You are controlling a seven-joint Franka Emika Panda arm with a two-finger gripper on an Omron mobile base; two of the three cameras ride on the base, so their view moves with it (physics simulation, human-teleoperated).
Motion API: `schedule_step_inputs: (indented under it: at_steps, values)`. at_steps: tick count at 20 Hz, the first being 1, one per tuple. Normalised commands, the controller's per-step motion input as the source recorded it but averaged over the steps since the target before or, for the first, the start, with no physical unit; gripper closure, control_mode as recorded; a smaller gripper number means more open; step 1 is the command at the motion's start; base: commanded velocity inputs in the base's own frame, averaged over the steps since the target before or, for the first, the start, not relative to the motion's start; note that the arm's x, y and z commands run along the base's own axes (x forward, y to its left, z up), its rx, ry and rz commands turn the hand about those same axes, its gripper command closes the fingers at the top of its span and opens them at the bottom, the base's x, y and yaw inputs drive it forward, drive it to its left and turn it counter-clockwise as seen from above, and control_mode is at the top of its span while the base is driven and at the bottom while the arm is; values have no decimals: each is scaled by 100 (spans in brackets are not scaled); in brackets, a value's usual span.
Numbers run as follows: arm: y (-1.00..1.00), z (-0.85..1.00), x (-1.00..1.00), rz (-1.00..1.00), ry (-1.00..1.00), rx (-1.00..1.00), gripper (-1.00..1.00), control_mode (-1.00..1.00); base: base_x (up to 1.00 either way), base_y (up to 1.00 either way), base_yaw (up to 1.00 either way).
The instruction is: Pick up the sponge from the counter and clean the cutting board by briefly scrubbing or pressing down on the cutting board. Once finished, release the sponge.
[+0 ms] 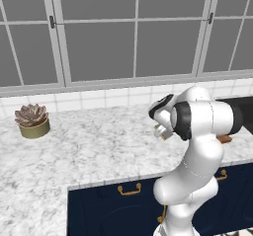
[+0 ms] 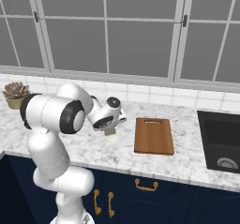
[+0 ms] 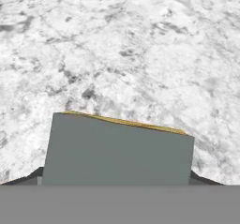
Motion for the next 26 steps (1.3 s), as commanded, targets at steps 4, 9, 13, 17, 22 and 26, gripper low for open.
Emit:
schedule_step_inputs:
  at_steps: [4, 9, 13, 17, 22, 26]
  values:
    - [0, 1, 0, -14, -3, -1, -100, -100, 0, 0, 0]
    - [2, 23, -20, -7, -4, 0, -100, -100, 0, 0, 0]
    - [13, 82, -69, 0, -14, 0, -100, -100, 0, 0, 0]
    - [1, 99, -84, 3, -8, 2, -100, -100, 0, 0, 0]
    - [0, 100, -96, 1, -7, 1, -100, -100, 0, 0, 0]
    - [4, 100, -78, 0, -2, 5, -100, -100, 0, 0, 0]
